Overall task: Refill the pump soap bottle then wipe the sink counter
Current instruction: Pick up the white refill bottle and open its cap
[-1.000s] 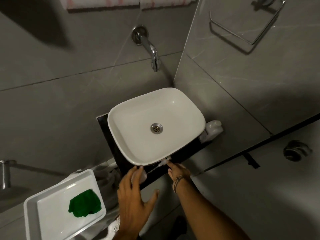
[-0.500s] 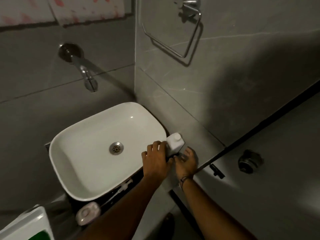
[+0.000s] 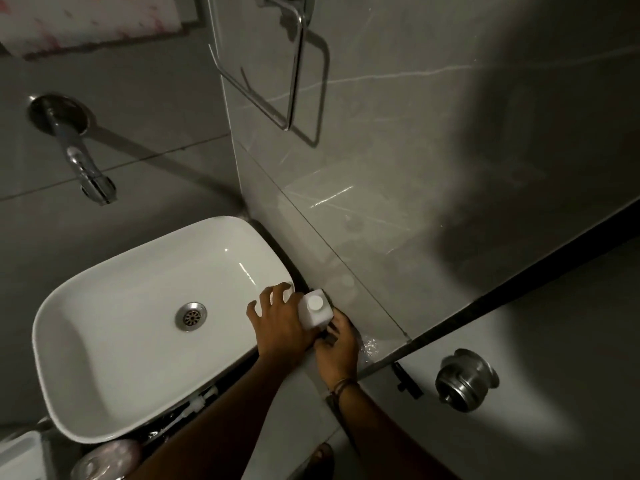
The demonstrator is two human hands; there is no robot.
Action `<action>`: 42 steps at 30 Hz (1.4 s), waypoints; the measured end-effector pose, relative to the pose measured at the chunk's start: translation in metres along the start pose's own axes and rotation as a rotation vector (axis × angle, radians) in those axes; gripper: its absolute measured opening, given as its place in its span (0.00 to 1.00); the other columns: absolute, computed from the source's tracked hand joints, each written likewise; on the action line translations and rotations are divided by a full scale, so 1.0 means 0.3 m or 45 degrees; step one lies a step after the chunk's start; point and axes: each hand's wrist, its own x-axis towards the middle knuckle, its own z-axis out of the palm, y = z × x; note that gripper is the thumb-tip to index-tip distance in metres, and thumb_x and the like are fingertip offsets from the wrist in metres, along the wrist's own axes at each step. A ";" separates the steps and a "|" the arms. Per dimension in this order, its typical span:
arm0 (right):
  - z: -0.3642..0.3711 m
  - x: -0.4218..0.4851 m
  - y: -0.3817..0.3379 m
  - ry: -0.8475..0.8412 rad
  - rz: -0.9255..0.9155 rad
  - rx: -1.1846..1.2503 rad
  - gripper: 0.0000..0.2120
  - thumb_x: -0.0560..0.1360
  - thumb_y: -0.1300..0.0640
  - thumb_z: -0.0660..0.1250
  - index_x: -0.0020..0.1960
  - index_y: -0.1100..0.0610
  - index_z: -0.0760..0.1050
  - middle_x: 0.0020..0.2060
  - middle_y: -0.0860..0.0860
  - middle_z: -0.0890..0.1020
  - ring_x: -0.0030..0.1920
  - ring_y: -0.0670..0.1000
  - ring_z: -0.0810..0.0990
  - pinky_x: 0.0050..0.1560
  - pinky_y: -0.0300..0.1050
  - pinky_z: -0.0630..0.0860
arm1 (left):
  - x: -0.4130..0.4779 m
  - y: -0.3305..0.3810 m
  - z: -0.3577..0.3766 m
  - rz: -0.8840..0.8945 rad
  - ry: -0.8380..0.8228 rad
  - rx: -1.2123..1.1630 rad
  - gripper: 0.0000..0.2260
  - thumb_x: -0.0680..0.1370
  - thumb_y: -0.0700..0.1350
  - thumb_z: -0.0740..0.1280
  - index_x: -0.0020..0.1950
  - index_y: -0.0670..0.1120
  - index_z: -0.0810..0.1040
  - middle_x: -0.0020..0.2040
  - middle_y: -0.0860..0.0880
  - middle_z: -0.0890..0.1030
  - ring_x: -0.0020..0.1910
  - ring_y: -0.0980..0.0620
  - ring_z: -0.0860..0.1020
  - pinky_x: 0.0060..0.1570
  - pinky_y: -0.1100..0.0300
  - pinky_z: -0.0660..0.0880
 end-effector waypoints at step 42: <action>0.043 -0.604 -0.902 -0.766 -1.025 -1.676 0.21 0.72 0.54 0.75 0.64 0.45 0.76 0.58 0.48 0.81 0.53 0.52 0.81 0.53 0.45 0.82 | -0.514 -0.204 -0.566 0.052 0.607 -0.914 0.27 0.62 0.68 0.72 0.61 0.69 0.74 0.37 0.82 0.73 0.40 0.68 0.79 0.43 0.76 0.65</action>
